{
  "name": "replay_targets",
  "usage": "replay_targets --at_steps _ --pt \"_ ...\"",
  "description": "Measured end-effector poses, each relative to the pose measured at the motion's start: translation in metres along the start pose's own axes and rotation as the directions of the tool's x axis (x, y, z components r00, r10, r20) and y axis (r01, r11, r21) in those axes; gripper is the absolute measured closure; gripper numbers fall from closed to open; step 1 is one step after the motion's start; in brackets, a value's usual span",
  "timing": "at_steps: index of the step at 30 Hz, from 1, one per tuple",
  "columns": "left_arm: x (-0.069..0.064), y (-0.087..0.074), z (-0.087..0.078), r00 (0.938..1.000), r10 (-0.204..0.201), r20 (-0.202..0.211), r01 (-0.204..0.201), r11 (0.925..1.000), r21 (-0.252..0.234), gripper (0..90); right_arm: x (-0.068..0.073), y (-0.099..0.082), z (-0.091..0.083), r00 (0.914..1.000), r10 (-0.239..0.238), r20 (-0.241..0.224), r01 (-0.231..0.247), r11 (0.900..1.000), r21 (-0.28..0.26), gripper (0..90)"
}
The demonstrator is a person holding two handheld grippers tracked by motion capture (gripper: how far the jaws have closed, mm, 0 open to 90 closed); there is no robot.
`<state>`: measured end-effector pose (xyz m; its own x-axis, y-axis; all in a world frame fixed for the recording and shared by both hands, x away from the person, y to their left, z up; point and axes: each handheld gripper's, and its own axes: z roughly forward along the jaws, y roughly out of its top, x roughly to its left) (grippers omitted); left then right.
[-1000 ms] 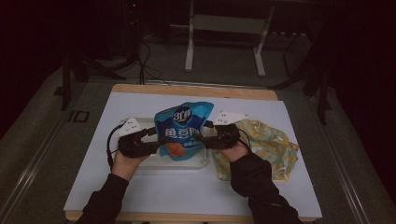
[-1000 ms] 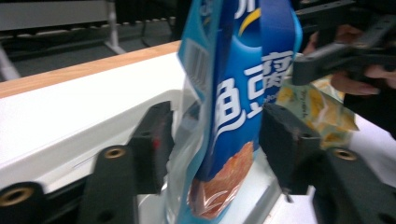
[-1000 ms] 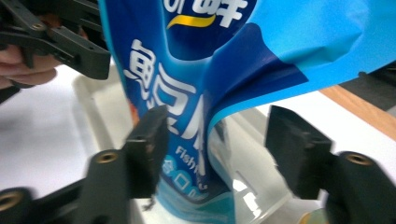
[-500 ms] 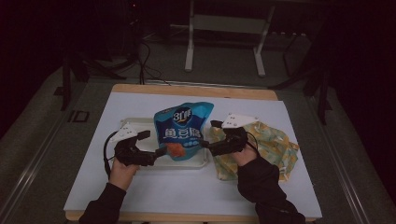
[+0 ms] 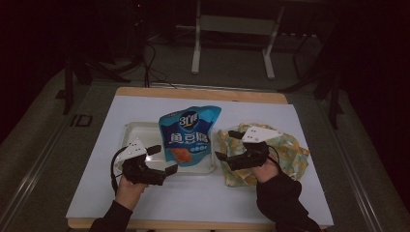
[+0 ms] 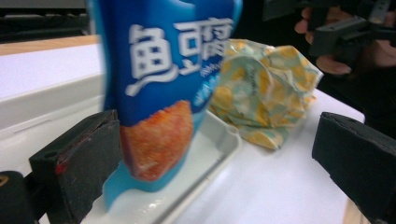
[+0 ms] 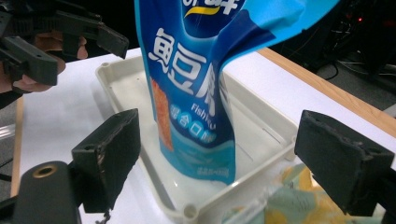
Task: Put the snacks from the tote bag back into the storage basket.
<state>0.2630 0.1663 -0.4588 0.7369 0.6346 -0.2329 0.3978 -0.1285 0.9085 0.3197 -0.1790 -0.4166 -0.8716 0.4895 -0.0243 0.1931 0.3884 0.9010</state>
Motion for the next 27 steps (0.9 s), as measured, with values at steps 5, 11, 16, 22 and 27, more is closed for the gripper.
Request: replay_targets --at_steps 5,11,16,22,27 --pt "-0.010 -0.001 -0.002 0.9995 0.017 0.028 -0.017 0.9999 -0.001 2.1 0.001 -0.008 -0.014 0.9999 0.002 0.015 -0.002 1.0000 -0.002 14.2" --pt "-0.017 -0.004 0.004 0.9969 0.014 0.077 -0.014 0.9999 -0.007 2.1 -0.001 -0.022 -0.033 0.9991 0.021 0.035 -0.022 0.9998 0.003 14.2" --pt "-0.023 -0.007 0.012 0.9916 0.035 0.124 -0.035 0.9994 0.000 2.1 -0.002 -0.037 -0.045 0.9979 0.030 0.057 -0.031 0.9994 0.013 14.2" --pt "-0.026 -0.009 0.019 0.9871 0.044 0.154 -0.046 0.9990 0.004 2.1 -0.008 -0.052 -0.059 0.9959 0.047 0.077 -0.049 0.9985 0.024 14.2" --pt "-0.030 -0.013 0.029 0.9812 0.055 0.185 -0.059 0.9981 0.015 2.1 -0.009 -0.062 -0.069 0.9941 0.061 0.089 -0.063 0.9979 0.016 14.2"
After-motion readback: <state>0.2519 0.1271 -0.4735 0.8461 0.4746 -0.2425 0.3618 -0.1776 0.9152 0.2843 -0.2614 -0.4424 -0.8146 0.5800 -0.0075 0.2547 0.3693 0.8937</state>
